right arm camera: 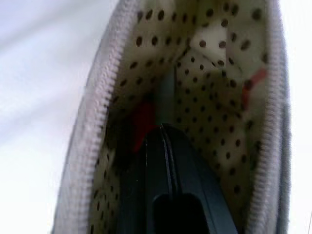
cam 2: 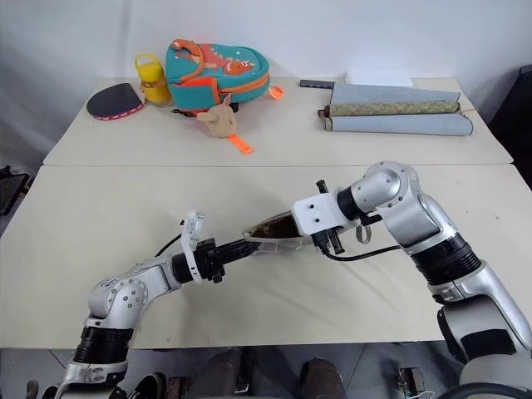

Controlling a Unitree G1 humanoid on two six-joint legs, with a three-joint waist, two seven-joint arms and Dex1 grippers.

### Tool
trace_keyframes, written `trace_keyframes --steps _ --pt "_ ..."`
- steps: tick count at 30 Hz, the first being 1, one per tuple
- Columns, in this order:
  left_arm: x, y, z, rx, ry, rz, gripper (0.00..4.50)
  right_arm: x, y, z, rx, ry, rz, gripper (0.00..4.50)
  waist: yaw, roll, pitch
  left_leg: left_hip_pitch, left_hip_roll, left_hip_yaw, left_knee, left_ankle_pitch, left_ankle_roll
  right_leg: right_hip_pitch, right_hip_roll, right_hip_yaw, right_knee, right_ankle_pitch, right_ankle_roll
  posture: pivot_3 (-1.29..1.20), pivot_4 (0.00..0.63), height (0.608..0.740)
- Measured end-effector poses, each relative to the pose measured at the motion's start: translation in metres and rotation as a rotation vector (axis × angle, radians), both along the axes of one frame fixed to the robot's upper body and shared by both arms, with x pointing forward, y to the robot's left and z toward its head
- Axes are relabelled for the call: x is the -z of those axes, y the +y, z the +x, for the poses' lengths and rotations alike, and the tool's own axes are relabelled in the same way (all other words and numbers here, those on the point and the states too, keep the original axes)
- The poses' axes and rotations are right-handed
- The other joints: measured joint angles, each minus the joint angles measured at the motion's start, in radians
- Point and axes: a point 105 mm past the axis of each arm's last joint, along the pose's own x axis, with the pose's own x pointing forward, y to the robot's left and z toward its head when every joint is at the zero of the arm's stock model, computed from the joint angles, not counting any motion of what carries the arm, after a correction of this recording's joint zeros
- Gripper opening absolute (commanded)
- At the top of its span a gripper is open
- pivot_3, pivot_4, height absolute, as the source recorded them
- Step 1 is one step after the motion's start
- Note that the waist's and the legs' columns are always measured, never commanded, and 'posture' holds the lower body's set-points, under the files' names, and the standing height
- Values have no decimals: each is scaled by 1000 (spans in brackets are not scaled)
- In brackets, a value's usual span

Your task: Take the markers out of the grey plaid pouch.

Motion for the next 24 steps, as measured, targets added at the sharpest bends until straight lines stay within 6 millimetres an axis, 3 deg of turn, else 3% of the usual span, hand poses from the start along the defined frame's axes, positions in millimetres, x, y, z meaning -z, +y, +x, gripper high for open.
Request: trace_keyframes --steps 3,12,24 --pt "1 -1 0 -2 -14 5 0 -1 -2 1 -8 -6 -9 1809 1 0 0 0 0 0 0 0 0 0 0 0 0 0 0 0 150 740" --pt "1 -2 1 -9 -28 8 0 9 -7 -4 -50 -16 -59 1809 0 0 0 0 0 0 0 0 0 1 0 0 -1 0 0 0 150 740" --pt "2 -7 2 -11 -34 26 0 33 -15 9 -45 -84 -148 1809 0 0 0 1 0 0 1 0 0 2 0 0 -1 0 0 0 150 740"
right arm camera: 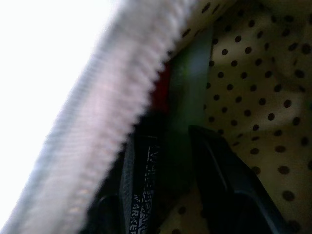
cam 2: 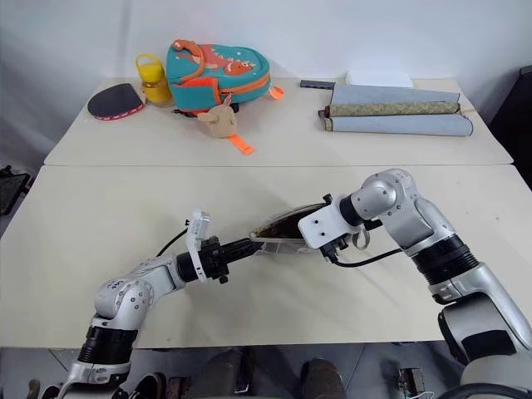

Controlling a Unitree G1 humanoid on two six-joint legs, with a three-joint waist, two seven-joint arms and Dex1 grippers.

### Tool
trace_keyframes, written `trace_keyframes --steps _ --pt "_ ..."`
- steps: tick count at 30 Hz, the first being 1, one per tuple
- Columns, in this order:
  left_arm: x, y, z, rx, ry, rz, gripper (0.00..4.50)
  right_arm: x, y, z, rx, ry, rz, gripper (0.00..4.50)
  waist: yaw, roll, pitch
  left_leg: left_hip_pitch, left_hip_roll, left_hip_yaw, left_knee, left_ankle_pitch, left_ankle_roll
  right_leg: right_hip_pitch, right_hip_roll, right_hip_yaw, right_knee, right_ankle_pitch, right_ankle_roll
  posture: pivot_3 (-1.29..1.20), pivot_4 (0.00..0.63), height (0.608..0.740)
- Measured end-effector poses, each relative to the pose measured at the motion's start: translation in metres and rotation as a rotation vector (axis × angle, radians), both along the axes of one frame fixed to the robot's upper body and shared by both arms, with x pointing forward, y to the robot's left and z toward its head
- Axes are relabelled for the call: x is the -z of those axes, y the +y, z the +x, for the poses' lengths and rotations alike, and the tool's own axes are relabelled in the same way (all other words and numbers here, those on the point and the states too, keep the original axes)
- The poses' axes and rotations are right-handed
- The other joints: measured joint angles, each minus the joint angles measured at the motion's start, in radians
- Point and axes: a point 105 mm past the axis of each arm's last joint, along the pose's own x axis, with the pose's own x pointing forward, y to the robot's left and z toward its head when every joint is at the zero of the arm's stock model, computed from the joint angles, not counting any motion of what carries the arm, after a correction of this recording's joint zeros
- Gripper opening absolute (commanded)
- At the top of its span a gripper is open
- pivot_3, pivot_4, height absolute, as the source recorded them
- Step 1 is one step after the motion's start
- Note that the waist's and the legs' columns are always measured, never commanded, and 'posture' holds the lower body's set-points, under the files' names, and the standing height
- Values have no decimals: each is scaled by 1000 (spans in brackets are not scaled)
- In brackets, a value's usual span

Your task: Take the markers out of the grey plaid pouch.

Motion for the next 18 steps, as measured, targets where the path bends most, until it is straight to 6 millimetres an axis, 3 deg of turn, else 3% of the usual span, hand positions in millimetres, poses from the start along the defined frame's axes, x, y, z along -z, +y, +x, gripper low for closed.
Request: trace_keyframes --steps 8,18 --pt "1 -1 0 -10 3 4 0 0 0 0 -5 -8 13 23 -1 -1 0 2 1 -1 0 0 0 3 0 0 -2 0 0 0 150 740" --pt "1 0 1 -21 -5 5 0 -2 2 1 6 -4 49 23 -1 -1 0 2 0 -2 0 0 0 3 -1 -1 -2 0 0 0 150 740"
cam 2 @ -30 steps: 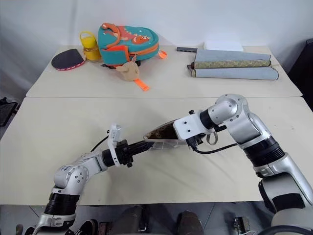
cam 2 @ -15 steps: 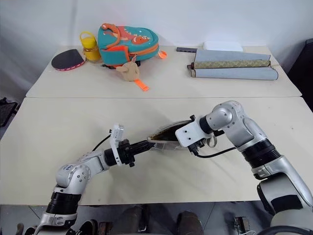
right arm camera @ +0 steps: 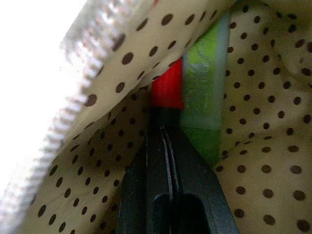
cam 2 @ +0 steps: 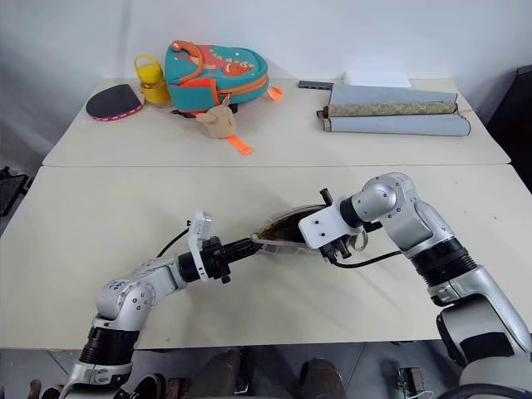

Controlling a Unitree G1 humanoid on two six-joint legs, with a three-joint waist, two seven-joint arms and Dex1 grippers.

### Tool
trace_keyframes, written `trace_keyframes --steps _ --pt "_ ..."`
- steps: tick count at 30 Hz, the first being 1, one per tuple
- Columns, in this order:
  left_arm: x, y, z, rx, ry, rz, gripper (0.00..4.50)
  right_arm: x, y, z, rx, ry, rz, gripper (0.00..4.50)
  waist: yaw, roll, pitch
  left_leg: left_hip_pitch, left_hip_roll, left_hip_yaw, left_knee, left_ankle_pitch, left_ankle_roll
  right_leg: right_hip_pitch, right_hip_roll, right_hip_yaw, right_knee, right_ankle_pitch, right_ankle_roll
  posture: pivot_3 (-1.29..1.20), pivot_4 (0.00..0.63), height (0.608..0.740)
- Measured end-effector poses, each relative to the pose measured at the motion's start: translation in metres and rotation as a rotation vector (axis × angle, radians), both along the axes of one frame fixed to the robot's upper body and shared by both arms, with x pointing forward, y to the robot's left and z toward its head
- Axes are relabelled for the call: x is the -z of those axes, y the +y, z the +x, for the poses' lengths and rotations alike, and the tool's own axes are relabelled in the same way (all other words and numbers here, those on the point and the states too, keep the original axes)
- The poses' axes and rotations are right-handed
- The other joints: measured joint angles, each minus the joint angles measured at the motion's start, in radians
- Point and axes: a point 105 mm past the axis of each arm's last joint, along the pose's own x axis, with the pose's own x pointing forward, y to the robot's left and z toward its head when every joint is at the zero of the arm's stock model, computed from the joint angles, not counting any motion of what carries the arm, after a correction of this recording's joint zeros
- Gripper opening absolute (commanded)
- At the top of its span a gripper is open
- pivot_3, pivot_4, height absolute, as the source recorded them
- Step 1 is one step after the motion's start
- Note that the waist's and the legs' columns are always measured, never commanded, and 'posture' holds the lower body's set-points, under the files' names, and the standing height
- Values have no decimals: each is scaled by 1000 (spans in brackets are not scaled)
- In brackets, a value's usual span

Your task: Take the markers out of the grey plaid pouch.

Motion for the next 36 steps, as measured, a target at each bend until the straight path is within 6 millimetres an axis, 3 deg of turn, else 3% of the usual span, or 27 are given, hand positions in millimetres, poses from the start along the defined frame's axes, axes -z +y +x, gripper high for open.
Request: trace_keyframes --steps 5,8,12,36 --pt "0 0 1 -1 1 -4 0 0 0 2 28 4 15 23 0 0 0 0 0 0 0 0 0 0 0 0 0 0 0 0 150 740" --pt "-1 0 2 -5 -1 -3 0 0 2 5 70 30 37 599 -1 0 0 0 0 0 0 0 0 0 0 0 0 0 0 0 150 740" --pt "-3 0 3 -11 -5 -4 0 -5 6 8 74 -3 53 1856 0 0 0 0 0 -1 0 0 0 1 0 -1 0 0 0 0 150 740" --pt "-3 -1 5 -18 -8 -4 0 14 -1 1 69 48 -82 1856 1 0 0 0 0 -1 0 0 0 1 0 -1 -1 0 0 0 150 740"
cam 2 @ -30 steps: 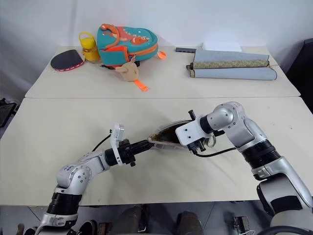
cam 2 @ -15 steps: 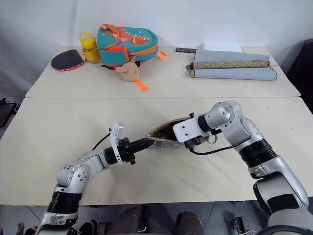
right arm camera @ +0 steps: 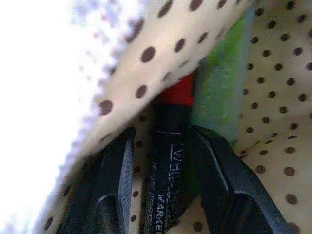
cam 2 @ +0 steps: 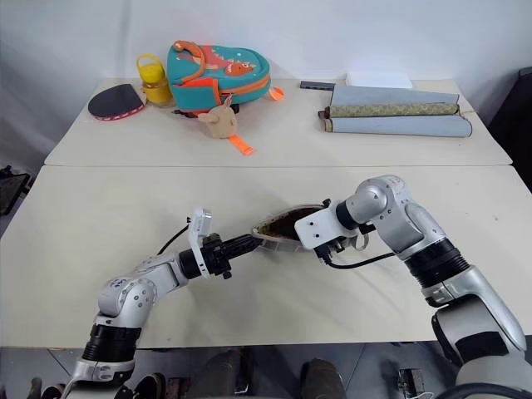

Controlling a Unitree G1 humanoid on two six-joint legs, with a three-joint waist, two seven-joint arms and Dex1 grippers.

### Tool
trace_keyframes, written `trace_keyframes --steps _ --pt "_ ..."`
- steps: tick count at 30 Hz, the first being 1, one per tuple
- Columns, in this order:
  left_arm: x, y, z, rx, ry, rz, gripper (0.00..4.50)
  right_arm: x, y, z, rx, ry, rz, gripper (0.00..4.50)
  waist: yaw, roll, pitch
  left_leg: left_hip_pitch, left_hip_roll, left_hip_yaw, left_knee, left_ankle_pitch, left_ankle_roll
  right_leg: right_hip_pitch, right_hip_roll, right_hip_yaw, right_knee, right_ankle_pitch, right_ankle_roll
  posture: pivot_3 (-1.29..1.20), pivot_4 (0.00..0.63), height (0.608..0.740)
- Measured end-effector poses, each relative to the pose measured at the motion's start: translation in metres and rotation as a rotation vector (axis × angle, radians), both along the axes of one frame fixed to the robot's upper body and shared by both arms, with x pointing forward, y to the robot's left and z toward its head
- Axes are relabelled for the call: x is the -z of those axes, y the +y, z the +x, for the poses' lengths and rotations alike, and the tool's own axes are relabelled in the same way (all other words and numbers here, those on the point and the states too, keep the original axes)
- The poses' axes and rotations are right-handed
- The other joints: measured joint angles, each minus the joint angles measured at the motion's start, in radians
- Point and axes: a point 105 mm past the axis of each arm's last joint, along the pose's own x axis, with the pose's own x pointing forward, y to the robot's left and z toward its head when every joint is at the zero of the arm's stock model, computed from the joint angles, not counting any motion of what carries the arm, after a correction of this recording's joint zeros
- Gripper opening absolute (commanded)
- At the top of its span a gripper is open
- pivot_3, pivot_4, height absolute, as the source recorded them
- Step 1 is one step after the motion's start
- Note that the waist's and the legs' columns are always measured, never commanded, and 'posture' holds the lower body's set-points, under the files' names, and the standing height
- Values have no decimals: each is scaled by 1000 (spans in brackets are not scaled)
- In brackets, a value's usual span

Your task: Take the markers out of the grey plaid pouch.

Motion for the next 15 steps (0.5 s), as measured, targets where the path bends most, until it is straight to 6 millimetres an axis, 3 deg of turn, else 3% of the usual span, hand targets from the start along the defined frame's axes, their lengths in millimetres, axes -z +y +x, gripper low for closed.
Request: trace_keyframes --steps 3,9,15 --pt "0 0 0 -4 0 3 0 2 2 1 3 -2 -2 1856 0 -1 0 1 0 -1 0 0 0 2 0 -1 -1 0 0 0 150 740" --pt "1 0 1 -11 3 3 0 5 5 5 31 -5 12 530 -2 -3 -2 5 1 -1 0 -1 -2 6 0 0 -2 0 0 0 150 740" --pt "0 0 1 -11 1 2 0 2 5 4 56 18 56 527 -1 -3 -2 4 1 -2 0 -2 -2 5 -1 0 -3 0 0 0 150 740"
